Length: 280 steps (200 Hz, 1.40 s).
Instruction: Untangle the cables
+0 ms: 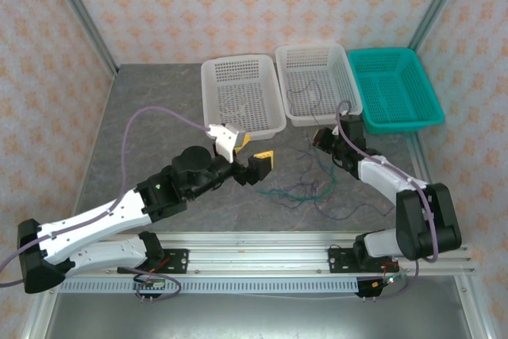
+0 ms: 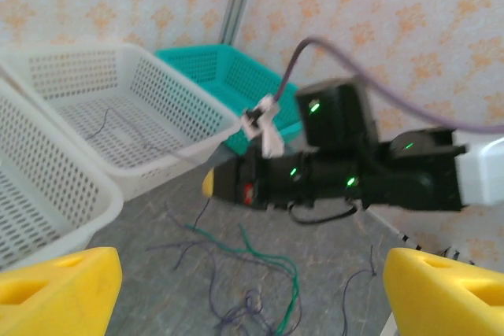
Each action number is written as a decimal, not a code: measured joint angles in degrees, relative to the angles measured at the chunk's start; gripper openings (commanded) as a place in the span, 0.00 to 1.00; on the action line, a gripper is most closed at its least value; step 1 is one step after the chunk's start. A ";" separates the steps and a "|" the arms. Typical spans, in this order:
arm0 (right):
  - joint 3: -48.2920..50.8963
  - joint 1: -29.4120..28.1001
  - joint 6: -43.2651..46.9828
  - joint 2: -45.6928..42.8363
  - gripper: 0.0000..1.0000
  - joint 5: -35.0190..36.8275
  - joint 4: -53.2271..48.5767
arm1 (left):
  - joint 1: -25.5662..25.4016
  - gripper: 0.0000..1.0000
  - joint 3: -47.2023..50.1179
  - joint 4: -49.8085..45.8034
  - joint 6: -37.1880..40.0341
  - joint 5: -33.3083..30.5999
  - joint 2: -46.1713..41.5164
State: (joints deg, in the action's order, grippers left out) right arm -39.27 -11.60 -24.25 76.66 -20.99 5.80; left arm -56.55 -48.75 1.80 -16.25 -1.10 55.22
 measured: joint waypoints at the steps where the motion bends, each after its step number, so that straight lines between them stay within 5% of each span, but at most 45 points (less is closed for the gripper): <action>1: -0.09 0.00 0.00 -0.17 0.00 0.04 -0.15 | 0.02 0.87 0.24 -0.11 -0.07 -0.13 -0.28; 43: -14.78 0.00 0.96 -3.37 0.00 7.10 -3.52 | 0.02 0.87 4.35 -2.58 -2.21 -3.10 -5.79; 82: -34.51 0.00 2.32 13.05 0.00 10.95 -4.57 | 0.00 0.87 5.86 -3.76 -6.19 -5.22 -5.53; 103: -41.51 0.00 2.51 24.26 0.42 10.75 -6.88 | -0.09 0.87 6.38 -3.93 -8.41 -5.95 -4.85; 119: -43.06 0.00 2.29 28.89 0.63 10.78 -9.64 | -0.09 0.87 6.86 -4.02 -9.77 -6.64 -4.61; 154: -36.50 0.07 0.42 24.02 0.68 12.26 -14.05 | -0.09 0.87 6.93 -5.07 -11.47 -7.63 -4.02; 228: -4.13 0.07 -1.86 -19.54 0.61 12.50 -14.08 | -0.09 0.87 6.45 -5.49 -12.31 -8.35 0.24; 280: 5.99 -1.27 -2.54 -17.42 0.64 7.45 -19.80 | -0.09 0.87 6.23 -5.49 -12.41 -8.35 0.50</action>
State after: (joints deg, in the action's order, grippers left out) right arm -33.28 -12.86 -26.79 59.24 -13.54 -14.00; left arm -56.64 -42.52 -3.68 -28.67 -9.45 55.72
